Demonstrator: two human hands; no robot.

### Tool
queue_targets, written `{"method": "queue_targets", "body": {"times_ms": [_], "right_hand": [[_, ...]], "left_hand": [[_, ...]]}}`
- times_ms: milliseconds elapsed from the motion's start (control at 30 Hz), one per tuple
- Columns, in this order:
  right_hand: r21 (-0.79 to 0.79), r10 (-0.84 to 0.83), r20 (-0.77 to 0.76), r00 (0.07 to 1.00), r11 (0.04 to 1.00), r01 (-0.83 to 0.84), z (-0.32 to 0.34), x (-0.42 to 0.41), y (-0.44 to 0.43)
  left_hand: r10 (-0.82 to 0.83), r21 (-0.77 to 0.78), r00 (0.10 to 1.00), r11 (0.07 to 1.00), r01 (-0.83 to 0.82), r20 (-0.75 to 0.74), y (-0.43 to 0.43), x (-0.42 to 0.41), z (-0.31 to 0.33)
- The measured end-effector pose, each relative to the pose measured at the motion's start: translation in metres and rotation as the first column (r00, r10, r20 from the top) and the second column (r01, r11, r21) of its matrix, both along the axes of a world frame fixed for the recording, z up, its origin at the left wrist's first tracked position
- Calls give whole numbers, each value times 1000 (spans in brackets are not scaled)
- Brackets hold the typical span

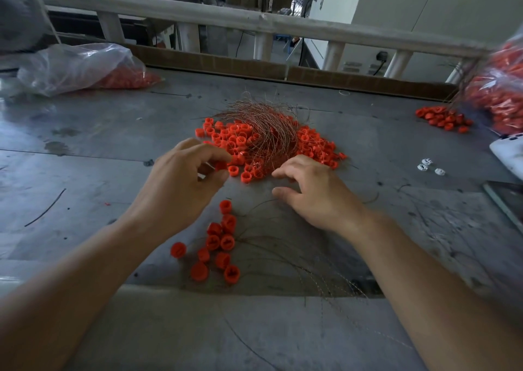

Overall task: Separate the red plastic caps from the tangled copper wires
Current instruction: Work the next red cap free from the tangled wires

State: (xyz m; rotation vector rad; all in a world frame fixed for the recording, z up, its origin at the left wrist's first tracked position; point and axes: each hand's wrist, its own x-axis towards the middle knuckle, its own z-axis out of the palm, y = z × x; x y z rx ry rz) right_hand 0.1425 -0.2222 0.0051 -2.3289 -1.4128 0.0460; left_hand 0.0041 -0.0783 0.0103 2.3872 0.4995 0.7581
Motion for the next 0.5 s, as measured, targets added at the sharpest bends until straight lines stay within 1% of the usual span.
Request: {"method": "queue_targets", "body": {"times_ms": [167,300,333,400,500], "right_hand": [[17,20,-6,1000,1000,-19,-2,1,0],[-16,39,14,999,999,-39,-5,2,2],[6,39,16,999,999,-39,-5,1,2],[98,32,3,999,995,-32,-2,0,2],[305,6,-12,1000,952,-2,5,-3,1]], "left_hand": [[-45,-7,999,999,45,4,-2,0,-1],[-53,2,999,999,53,10,-2,0,-3],[-58,6,998,998,58,10,-1,0,-3],[-70,7,997,998,70,15,-1,0,-4],[-84,4,996,996,84,22,-1,0,-3]]}}
